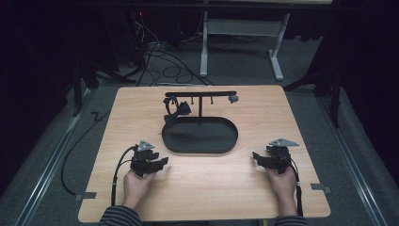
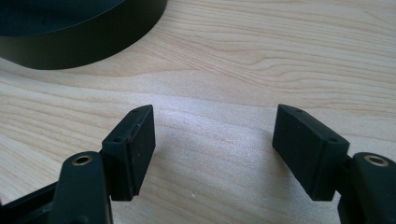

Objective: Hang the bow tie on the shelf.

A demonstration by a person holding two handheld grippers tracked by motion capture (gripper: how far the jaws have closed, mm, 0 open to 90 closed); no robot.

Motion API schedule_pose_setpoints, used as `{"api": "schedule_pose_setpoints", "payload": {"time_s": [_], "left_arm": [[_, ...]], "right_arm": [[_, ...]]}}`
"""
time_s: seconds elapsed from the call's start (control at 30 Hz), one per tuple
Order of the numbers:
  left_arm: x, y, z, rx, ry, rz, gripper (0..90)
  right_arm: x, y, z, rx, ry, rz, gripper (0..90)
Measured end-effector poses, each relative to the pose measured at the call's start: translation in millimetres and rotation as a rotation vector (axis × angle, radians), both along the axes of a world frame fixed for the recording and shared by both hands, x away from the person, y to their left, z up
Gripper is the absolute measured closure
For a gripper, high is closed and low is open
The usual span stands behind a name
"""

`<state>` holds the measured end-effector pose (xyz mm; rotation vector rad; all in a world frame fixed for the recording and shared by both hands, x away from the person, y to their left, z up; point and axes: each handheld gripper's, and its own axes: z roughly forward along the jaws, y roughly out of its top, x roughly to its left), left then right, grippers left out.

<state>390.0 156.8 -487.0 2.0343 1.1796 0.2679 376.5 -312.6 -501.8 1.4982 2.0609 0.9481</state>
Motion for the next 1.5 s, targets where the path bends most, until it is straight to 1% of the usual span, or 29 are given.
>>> {"api": "schedule_pose_setpoints", "payload": {"time_s": [0.13, 0.87, 1.03, 1.1, 1.3, 1.43, 1.5], "left_arm": [[1.3, -2.2, -2.2, 0.002, -0.003, 0.006, 50.1], [5.0, -9.9, -10.0, 0.043, -0.021, 0.009, 50.1], [5.6, -10.8, -10.8, 0.042, -0.026, 0.012, 50.0], [5.6, -11.0, -10.7, 0.048, -0.029, 0.007, 50.0], [4.5, -13.8, -12.0, 0.072, -0.055, 0.003, 49.1], [2.2, -17.7, -13.1, 0.106, -0.082, -0.006, 47.6], [0.3, -19.0, -14.7, 0.115, -0.102, -0.003, 46.7]], "right_arm": [[0.0, 0.0, 0.0, 0.0, 0.001, 0.0, 31.3], [0.0, 0.1, 0.1, -0.002, 0.001, 0.0, 31.2], [0.0, 0.1, 0.1, -0.002, 0.001, 0.0, 31.2], [0.0, 0.1, 0.0, -0.001, 0.0, 0.0, 31.2], [0.0, 0.1, 0.1, -0.003, 0.001, 0.0, 31.3], [-0.1, 0.3, 0.0, -0.002, 0.0, 0.0, 31.2], [-0.1, 0.3, 0.1, -0.004, 0.001, 0.0, 31.3]]}}
